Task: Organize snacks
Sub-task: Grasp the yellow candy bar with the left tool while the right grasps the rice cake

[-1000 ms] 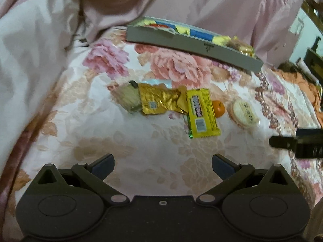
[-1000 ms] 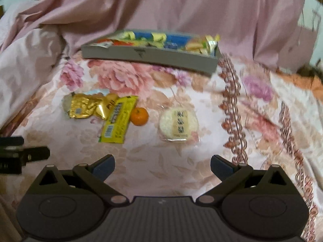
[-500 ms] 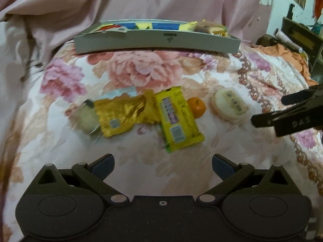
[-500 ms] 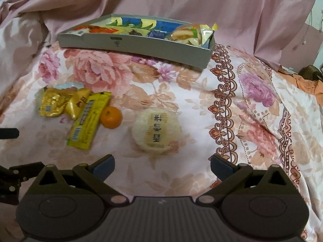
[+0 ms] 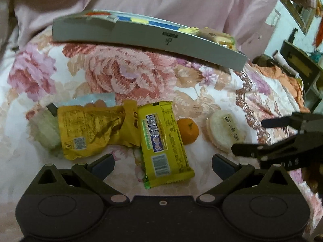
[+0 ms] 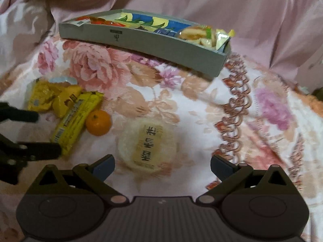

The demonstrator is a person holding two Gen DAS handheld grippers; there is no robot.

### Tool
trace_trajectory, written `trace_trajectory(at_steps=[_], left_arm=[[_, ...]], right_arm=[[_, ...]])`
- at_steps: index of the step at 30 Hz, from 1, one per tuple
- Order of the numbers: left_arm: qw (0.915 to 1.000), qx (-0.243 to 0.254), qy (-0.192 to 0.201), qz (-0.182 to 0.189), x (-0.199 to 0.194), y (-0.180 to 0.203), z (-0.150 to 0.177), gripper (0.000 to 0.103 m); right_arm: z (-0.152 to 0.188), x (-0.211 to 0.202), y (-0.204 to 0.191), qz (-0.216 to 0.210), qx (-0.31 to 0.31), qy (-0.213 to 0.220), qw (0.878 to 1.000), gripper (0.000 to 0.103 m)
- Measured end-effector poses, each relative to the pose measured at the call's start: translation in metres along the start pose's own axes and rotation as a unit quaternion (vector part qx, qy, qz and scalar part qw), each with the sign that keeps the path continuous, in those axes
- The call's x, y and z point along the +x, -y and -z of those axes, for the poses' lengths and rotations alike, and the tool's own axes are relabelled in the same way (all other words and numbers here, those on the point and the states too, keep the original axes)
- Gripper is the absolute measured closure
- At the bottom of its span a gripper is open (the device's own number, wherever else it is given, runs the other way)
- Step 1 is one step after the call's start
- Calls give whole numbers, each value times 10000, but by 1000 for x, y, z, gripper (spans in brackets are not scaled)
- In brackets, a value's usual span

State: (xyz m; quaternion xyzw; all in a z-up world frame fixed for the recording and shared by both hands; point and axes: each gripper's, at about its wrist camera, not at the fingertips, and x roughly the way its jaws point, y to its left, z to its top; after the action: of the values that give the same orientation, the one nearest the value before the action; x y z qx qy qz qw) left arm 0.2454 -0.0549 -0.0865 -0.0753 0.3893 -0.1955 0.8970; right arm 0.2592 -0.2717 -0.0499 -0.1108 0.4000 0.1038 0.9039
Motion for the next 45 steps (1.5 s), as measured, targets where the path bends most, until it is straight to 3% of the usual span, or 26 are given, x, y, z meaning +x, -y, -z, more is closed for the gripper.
trace_trajectory(at_steps=[10, 16, 25, 33, 37, 45], left_arm=[[9986, -346, 7, 405, 15, -8, -11, 5], [9986, -420, -28, 312, 20, -10, -13, 19], [10000, -25, -22, -3, 23, -5, -12, 38], [9991, 404, -126, -22, 25, 3, -10, 35], [9983, 561, -154, -23, 26, 4, -10, 35], [9974, 695, -118, -171, 25, 5, -8, 48]], right_arm=[[3, 19, -5, -61, -209, -135, 9997, 0], [2, 21, -11, -130, -291, -4, 9995, 0], [-1, 31, -16, -13, -226, 171, 9996, 1], [-3, 36, -12, -31, -104, 249, 9996, 6], [-2, 37, -12, -117, -157, 231, 9995, 12], [-4, 34, -15, -213, -226, 254, 9992, 24]])
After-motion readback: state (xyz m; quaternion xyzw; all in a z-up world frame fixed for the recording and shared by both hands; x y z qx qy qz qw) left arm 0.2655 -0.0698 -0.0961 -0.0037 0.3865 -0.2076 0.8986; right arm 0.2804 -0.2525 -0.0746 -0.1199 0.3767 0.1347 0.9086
